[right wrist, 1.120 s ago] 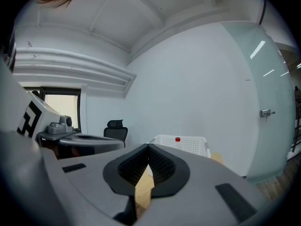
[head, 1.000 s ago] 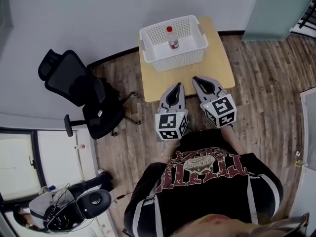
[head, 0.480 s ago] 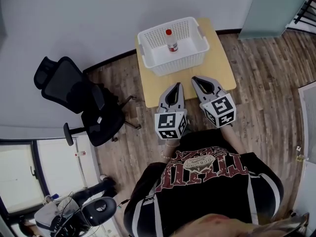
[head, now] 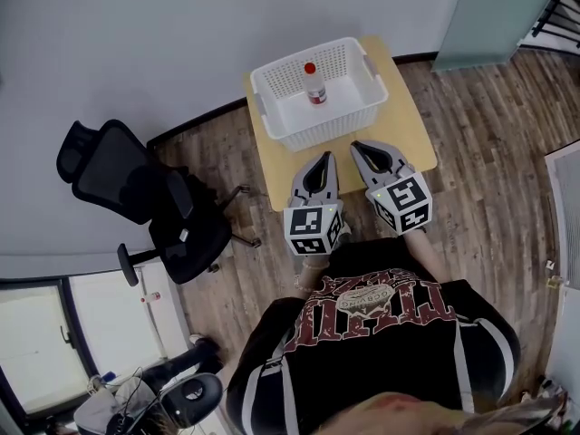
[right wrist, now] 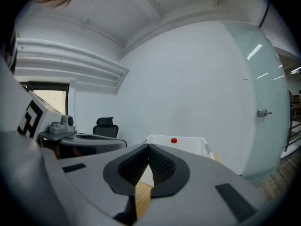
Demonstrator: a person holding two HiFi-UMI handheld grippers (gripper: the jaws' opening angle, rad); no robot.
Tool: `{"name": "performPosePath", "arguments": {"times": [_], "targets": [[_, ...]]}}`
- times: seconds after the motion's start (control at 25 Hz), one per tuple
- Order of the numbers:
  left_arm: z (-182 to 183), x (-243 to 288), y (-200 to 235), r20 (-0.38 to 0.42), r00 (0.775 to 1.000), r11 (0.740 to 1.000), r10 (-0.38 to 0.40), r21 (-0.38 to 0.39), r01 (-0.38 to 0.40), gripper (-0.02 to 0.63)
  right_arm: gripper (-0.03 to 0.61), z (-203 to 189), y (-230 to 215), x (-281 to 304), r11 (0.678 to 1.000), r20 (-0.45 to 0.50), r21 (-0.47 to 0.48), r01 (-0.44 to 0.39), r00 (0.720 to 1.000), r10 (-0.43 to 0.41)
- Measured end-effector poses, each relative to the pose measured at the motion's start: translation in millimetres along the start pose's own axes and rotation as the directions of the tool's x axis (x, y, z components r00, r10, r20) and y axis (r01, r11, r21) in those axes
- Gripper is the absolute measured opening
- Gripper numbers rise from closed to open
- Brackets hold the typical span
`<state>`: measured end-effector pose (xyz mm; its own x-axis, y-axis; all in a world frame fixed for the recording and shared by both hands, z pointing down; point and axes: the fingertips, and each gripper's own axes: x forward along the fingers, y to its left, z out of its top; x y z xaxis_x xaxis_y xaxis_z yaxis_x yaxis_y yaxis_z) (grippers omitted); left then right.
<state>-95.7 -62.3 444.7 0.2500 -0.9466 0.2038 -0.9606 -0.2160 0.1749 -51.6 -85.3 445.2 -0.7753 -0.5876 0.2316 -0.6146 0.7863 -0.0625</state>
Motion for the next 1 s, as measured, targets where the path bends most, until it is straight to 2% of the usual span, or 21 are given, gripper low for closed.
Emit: {"name": "performPosePath", "arguments": {"times": [0.44,1.0], "targets": [[0.5,21.4,32.4,-0.027,0.999,0.999,-0.040,0.016,0.040,0.028,0.017,1.3,-6.2,33.5,0.998,-0.007,0.019,0.053,0.999,-0.052],[1.1,26.7,46.0,-0.034,0.996,0.996,-0.083,0.021,0.083,0.028,0.017,-0.3,-8.7,46.5,0.994,-0.007,0.033,0.103,0.995,-0.103]]}}
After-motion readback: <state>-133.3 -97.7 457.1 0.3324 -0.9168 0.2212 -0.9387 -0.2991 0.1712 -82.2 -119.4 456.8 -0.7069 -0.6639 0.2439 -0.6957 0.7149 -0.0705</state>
